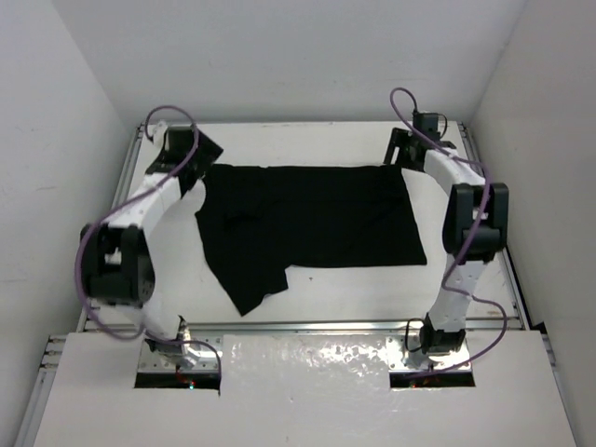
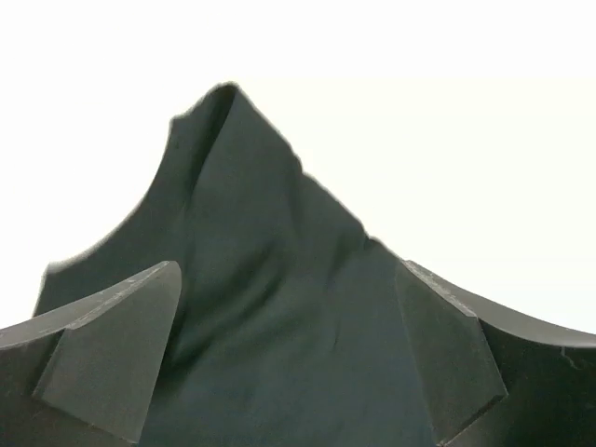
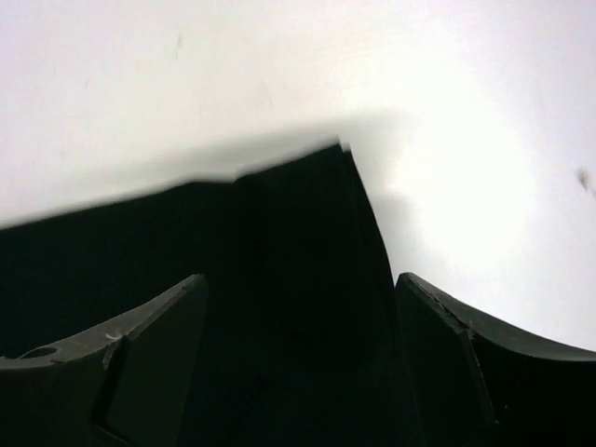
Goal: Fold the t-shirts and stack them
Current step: Fold the flattened tshirt in 1/3 of the way
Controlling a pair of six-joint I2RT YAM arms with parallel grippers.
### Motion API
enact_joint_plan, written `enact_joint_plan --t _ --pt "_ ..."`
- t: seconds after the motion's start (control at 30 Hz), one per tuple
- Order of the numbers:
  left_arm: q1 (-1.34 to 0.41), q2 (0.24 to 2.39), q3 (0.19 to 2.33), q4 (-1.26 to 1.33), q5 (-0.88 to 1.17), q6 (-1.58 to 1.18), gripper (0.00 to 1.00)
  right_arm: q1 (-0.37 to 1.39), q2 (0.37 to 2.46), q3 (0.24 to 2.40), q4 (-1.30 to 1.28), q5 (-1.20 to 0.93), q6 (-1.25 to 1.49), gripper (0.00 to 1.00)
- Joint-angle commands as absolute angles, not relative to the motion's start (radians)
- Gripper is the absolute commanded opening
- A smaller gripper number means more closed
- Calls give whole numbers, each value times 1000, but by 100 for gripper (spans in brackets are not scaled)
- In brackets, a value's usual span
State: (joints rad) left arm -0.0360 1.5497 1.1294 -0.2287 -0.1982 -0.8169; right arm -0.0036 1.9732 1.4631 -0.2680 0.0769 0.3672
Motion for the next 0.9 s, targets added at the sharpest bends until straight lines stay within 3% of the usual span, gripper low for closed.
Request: enact_joint_plan --t 0.0,0.2,0.27,0.3,0.4,0.43,0.47,0.5,0.57,0.8,0.87 --pt "-6 1744 1325 -330 -274 -717 98 -28 2094 1586 -385 46 377 80" --pt "32 2033 1497 -323 -180 -646 96 -49 2273 1732 -405 -70 330 77" --pt "31 2091 1592 -367 -149 -621 85 -57 2307 1782 -428 -113 322 70" --pt "32 2132 1606 -370 -120 -615 84 -63 2324 1790 -431 -121 322 57" --pt "31 2180 1638 -380 -109 -611 58 -74 2326 1789 -425 -155 324 41" --pt "32 2184 1638 -376 -106 -611 43 -75 2322 1776 -411 -158 324 19" --pt "34 2198 1640 -371 -92 -609 26 -77 2316 1773 -411 -141 325 6" --pt "34 2207 1644 -371 -81 -611 9 -80 2313 1773 -413 -130 327 0" --pt "37 2241 1664 -373 -54 -612 0 -86 2309 1782 -419 -94 334 0" --pt "63 2244 1657 -382 -141 -670 0 -86 2312 1876 -473 193 318 0" --pt "71 2235 1654 -376 -172 -686 0 -86 2281 1827 -440 198 302 7"
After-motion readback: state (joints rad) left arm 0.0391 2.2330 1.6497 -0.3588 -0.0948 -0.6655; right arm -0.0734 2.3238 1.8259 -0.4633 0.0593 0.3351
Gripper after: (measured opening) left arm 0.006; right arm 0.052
